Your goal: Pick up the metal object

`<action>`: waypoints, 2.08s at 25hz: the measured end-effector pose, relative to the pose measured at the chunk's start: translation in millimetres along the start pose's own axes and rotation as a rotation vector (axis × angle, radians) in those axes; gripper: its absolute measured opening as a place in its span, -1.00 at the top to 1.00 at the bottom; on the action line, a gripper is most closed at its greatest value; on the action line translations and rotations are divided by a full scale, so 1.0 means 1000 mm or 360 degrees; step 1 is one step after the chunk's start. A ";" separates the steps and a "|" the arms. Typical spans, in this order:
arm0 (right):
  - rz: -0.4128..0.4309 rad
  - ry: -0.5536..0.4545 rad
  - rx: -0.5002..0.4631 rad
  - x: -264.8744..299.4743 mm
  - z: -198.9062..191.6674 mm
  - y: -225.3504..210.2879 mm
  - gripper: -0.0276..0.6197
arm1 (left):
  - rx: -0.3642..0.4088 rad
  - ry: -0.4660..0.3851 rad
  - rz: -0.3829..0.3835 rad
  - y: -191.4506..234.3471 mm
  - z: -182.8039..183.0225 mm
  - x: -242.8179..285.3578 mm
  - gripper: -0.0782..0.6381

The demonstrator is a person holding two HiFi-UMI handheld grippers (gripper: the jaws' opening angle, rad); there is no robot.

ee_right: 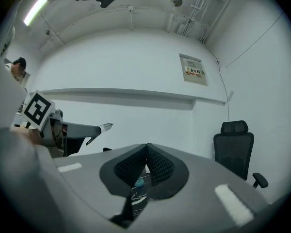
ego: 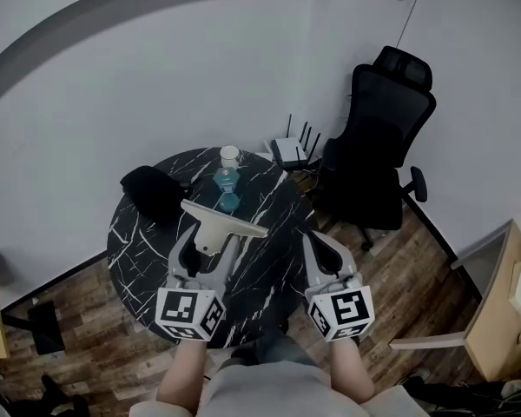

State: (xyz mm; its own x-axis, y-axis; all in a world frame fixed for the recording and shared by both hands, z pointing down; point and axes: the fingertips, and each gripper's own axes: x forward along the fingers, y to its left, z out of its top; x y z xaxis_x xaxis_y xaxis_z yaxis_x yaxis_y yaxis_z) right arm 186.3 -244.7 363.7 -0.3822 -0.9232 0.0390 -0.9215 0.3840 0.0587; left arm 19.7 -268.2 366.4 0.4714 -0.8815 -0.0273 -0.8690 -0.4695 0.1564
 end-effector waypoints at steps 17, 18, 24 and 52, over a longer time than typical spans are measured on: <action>-0.0026 -0.0137 -0.0022 -0.060 0.029 0.043 0.93 | 0.0093 -0.0180 0.0159 0.006 0.039 -0.090 -0.06; -0.0026 -0.0141 -0.0025 -0.062 0.029 0.046 0.93 | 0.0096 -0.0189 0.0169 0.006 0.041 -0.094 -0.06; -0.0034 -0.0162 -0.0017 -0.072 0.032 0.057 0.93 | 0.0105 -0.0235 0.0226 0.011 0.049 -0.117 -0.06; -0.0033 -0.0163 -0.0032 -0.072 0.032 0.075 0.93 | 0.0219 -0.0330 0.0365 0.026 0.056 -0.147 -0.06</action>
State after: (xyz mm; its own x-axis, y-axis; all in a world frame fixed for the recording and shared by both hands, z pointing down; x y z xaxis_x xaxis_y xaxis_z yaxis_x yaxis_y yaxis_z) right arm 142.2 -149.3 333.1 -0.3692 -0.9271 -0.0643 -0.9280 0.3641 0.0785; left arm -80.7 -154.0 318.9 0.2328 -0.9497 -0.2092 -0.9677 -0.2476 0.0472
